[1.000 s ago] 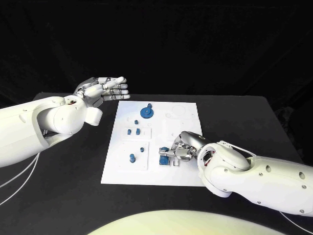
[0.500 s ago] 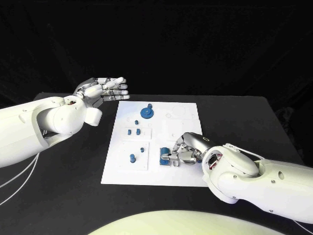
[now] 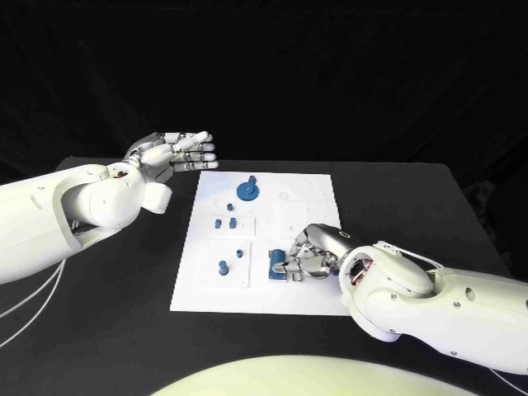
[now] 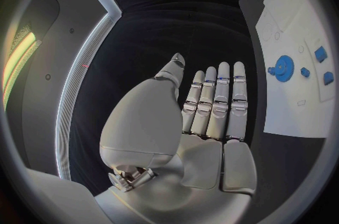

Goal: Assemble the parts on the task board

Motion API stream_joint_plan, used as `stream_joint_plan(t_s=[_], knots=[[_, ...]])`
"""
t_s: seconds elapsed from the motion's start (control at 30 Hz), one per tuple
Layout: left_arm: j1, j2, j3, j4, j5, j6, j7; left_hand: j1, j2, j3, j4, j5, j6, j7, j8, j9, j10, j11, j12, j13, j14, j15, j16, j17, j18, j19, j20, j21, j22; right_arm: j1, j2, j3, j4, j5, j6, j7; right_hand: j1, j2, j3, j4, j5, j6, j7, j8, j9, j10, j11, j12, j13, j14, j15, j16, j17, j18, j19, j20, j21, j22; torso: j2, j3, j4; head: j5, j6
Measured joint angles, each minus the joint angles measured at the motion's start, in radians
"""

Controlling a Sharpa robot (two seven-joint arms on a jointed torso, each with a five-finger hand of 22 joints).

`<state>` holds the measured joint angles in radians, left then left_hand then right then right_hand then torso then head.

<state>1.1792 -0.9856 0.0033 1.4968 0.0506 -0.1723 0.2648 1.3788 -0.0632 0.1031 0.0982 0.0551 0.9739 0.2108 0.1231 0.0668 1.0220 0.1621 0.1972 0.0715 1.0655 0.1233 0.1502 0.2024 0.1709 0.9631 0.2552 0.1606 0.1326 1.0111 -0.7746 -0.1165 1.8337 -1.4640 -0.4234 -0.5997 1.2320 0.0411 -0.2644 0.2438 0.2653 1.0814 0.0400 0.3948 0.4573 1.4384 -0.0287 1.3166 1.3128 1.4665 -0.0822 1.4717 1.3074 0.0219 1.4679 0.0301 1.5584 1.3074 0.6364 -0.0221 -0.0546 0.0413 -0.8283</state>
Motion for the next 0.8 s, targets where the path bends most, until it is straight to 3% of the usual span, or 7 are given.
stream_joint_plan(t_s=[0.53,0.6,0.8], knots=[[0.0,0.0,0.0,-0.001,0.0,0.001,-0.002,0.0,0.0,0.0,0.0,0.0,0.0,0.0,0.0,0.0,0.0,0.0,0.0,-0.001,0.0,0.0,0.0,0.0,0.0,0.0,0.0,-0.006,-0.002,0.0,0.005,-0.001,-0.015,-0.004,0.015,-0.002,0.024,0.011,0.006,-0.012,0.004,0.0,0.0,0.004,0.001,0.002,0.002,-0.004,0.035,0.0,0.0,0.004,0.0,0.0,0.0,0.0,0.004,0.001,0.0,0.0,0.0,0.002,-0.003],[0.0,-0.001,0.0,-0.001,0.0,0.001,-0.003,0.0,0.0,0.0,0.0,0.0,0.0,0.0,0.0,0.0,0.0,0.0,0.0,-0.001,0.0,0.0,0.0,0.0,0.0,0.0,0.0,-0.006,-0.002,0.0,0.004,-0.001,-0.014,-0.005,0.017,-0.002,0.029,0.006,0.01,-0.015,0.004,0.0,0.0,0.004,0.001,0.002,0.002,-0.004,0.038,0.0,0.0,0.004,0.0,-0.01,0.0,0.0,0.004,0.001,0.0,-0.0001,0.0,0.002,-0.003],[0.0,-0.002,0.0,-0.001,0.0,0.001,-0.004,0.0,0.0,0.0,0.0,0.0,0.0,0.0,0.0,0.0,0.0,0.0,-0.004,-0.001,0.0,0.0,0.0,-0.001,0.0,0.0,0.0,-0.006,-0.002,0.0,0.001,-0.001,-0.014,-0.007,0.023,-0.001,0.033,0.01,0.01,-0.015,0.004,0.0,0.0,0.004,0.001,0.002,0.002,-0.003,0.04,0.0,0.0,0.004,0.0,-0.011,0.0,0.0,0.004,0.001,0.001,-0.0002,0.0,0.002,-0.005]])
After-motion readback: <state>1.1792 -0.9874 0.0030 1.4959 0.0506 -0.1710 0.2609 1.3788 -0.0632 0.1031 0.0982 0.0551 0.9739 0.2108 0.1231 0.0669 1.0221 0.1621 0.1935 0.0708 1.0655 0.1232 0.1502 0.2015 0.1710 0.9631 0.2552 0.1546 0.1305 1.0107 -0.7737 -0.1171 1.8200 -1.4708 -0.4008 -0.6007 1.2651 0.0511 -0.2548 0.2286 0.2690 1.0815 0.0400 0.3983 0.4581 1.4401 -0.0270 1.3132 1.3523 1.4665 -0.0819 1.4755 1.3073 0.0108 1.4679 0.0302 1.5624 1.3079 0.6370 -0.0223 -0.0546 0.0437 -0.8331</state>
